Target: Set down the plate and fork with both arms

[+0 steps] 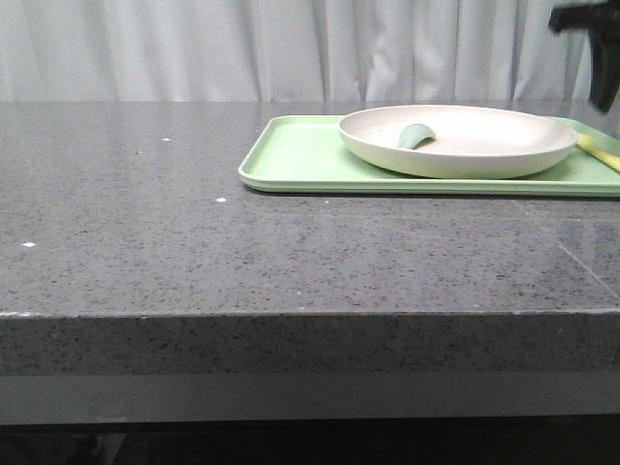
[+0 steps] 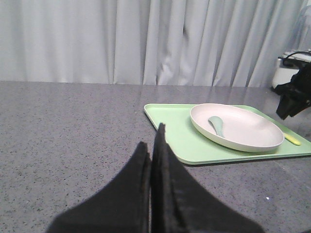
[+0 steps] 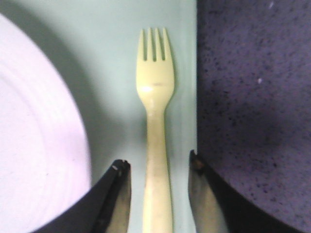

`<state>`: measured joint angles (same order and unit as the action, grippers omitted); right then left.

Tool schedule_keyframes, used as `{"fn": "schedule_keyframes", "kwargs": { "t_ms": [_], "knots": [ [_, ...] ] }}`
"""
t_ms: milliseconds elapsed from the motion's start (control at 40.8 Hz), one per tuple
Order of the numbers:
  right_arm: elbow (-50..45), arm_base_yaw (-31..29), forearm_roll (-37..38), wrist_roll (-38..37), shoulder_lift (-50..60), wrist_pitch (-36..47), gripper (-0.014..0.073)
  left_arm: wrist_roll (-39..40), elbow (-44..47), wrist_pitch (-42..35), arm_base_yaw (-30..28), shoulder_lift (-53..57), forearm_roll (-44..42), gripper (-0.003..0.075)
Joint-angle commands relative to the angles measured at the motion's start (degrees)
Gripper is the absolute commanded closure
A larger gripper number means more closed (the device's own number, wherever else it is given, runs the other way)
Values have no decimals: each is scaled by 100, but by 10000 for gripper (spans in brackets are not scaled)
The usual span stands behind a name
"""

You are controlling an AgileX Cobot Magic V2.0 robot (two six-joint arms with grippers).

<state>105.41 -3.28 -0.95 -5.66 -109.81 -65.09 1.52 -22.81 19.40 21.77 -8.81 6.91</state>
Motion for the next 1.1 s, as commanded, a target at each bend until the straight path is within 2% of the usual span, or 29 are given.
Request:
{"fn": "schedule_keyframes", "kwargs": {
  "t_ms": [0, 147, 319, 490, 637, 833, 1078],
  "knots": [
    [174, 74, 45, 68, 846, 121, 451, 2, -155, -496, -8, -63, 24, 738],
    [-267, 387, 45, 68, 1570, 443, 669, 2, -155, -496, -8, -63, 24, 738],
    [-1339, 693, 45, 70, 2504, 1195, 661, 2, -155, -496, -8, -63, 24, 738],
    [-2795, 712, 57, 232, 3654, 2022, 661, 2, -155, -496, -8, -63, 24, 738],
    [-4190, 712, 58, 521, 4837, 2793, 661, 2, -155, -496, -8, -63, 24, 738],
    [-6130, 712, 58, 527, 6419, 3657, 661, 2, -155, -496, -8, -63, 24, 738],
    [-7795, 712, 58, 527, 8677, 4455, 661, 2, -155, -496, -8, -63, 24, 738]
  ]
}}
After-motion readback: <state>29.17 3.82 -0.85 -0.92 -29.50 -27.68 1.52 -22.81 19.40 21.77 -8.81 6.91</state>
